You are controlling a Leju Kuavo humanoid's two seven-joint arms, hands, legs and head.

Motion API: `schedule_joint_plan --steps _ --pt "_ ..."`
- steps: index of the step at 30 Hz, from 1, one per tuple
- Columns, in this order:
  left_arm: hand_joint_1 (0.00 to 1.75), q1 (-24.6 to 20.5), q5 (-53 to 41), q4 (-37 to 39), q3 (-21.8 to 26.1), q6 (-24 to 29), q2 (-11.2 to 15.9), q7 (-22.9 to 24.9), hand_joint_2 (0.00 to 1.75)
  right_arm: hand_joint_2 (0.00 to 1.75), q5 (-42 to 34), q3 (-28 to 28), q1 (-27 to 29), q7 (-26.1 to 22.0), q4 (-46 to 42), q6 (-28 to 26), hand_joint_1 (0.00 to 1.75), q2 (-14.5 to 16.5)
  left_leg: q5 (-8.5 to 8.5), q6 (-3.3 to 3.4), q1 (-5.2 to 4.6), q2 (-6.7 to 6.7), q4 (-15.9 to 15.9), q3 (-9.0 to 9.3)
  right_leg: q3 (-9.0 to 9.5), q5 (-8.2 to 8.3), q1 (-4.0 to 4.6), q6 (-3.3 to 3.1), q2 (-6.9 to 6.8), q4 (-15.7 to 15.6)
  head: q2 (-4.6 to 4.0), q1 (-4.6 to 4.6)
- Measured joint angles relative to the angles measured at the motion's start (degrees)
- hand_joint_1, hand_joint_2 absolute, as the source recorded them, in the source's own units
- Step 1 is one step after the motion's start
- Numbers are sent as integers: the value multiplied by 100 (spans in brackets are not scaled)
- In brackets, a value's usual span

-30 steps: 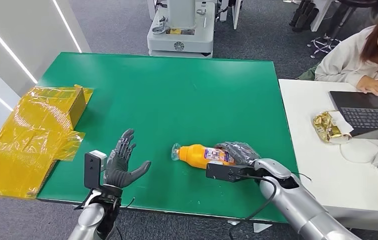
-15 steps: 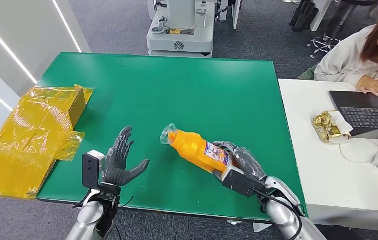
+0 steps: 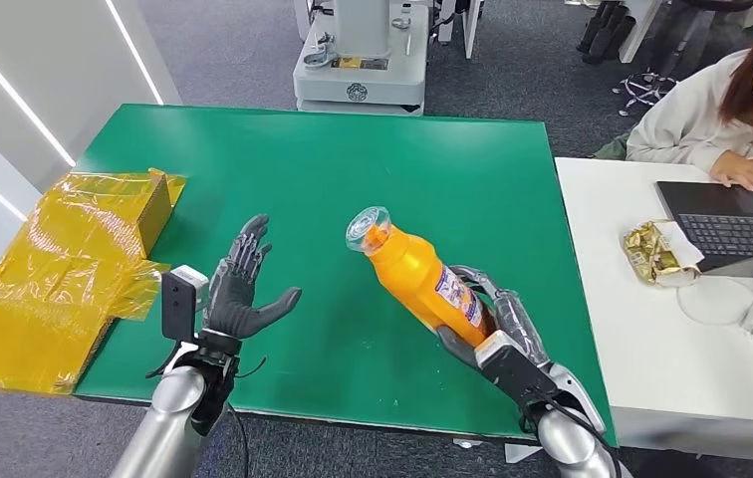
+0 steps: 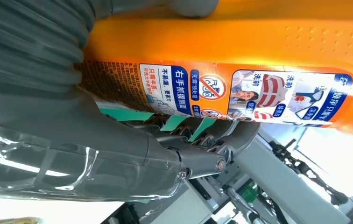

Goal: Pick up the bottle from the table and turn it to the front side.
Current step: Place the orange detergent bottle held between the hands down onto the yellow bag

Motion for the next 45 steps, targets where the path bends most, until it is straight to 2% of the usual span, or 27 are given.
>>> schedule_joint_plan --steps 4,10,19,31,45 --pt "0 -206 289 -63 -14 -259 -8 78 175 175 -73 6 -246 -192 286 6 175 205 1 -1 0 2 0 0 -1 1 1 0 4 2 0 -1" --pt "0 -583 685 -112 -36 -490 -63 315 175 175 -126 202 -971 -281 1009 15 175 620 5 -6 0 2 0 2 -1 5 1 -5 4 3 0 -1" --pt "0 -670 1021 -253 -59 -772 -120 456 175 175 -187 557 -1687 -210 1657 58 175 1012 4 -6 0 1 0 0 -4 4 1 -5 3 4 0 -1" --pt "0 -827 1061 -274 -73 -745 -134 499 175 175 -97 764 -1999 -39 1953 140 175 1258 5 -6 0 1 1 0 -3 5 1 -5 3 4 0 -1" --pt "0 -921 1275 -400 -73 -699 -313 625 175 175 62 1013 -2134 38 2341 286 175 1628 5 -6 0 2 0 0 -4 4 1 -5 4 4 0 0"
